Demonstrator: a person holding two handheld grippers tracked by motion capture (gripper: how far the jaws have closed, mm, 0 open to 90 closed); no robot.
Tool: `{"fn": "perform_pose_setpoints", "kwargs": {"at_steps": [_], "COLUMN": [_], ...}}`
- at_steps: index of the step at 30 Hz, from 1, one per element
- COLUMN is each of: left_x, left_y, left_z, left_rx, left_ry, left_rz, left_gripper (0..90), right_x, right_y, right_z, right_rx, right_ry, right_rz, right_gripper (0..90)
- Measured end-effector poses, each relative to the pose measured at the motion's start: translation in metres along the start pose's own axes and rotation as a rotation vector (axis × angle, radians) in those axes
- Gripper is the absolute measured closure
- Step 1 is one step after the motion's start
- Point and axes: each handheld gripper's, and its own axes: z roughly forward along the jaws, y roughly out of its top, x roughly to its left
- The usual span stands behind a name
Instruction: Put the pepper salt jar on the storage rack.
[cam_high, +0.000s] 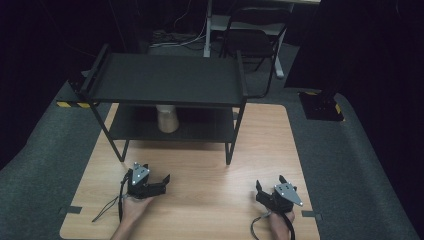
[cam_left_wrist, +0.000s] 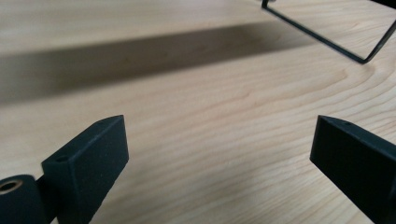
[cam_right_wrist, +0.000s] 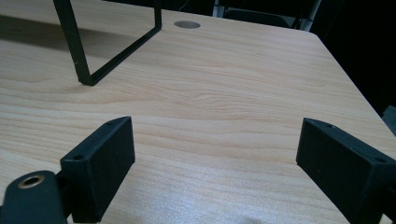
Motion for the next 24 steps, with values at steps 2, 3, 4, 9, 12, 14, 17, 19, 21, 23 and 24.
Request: {"fn": "perform_pose_setpoints", "kwargs": {"at_steps": [2, 3, 4, 9, 12, 14, 17, 19, 21, 23, 24], "left_x": [-0.0001, 0.0043, 0.0057, 0.0041, 0.0032, 0.0029, 0.0015, 0.0000, -0.0016, -0.0018, -0.0025], "left_y": [0.0007, -0.0036, -0.0034, -0.0041, -0.0037, -0.0037, -0.0033, -0.0030, -0.0030, -0.0029, -0.0027], "left_z": [0.0013, -0.0002, 0.0000, 0.0002, 0.0005, 0.0003, 0.0001, 0.0001, 0.0005, 0.0006, 0.0006], "left_rx": [0.014, -0.019, -0.015, -0.013, -0.010, -0.007, -0.002, 0.002, 0.005, 0.006, 0.008], "left_ry": [0.014, 0.004, 0.006, 0.021, 0.023, 0.026, 0.033, 0.037, 0.040, 0.040, 0.043], "left_rz": [-0.019, -0.045, -0.060, -0.064, -0.066, -0.066, -0.064, -0.060, -0.058, -0.056, -0.056], "left_gripper": [5.0, 5.1, 5.0, 5.2, 5.2, 5.2, 5.2, 5.3, 5.4, 5.4, 5.4], "right_x": [0.0004, 0.0007, 0.0008, 0.0011, 0.0014, 0.0014, 0.0012, 0.0012, 0.0010, 0.0009, 0.0009], "right_y": [0.0015, 0.0019, 0.0024, 0.0014, 0.0012, 0.0007, 0.0004, 0.0008, 0.0008, 0.0007, 0.0007], "right_z": [0.0009, 0.0013, 0.0015, 0.0008, 0.0007, 0.0005, 0.0002, 0.0005, 0.0004, 0.0004, 0.0003], "right_rx": [0.009, 0.011, 0.013, 0.008, 0.006, 0.003, 0.002, 0.005, 0.005, 0.004, 0.004], "right_ry": [0.004, 0.005, 0.005, -0.001, -0.005, -0.008, -0.008, -0.006, -0.004, -0.003, -0.003], "right_rz": [-0.011, -0.014, -0.016, -0.007, -0.004, 0.000, 0.003, -0.001, -0.001, -0.001, -0.001], "right_gripper": [10.9, 10.9, 10.9, 10.8, 10.8, 10.8, 10.8, 10.8, 10.8, 10.8, 10.8]}}
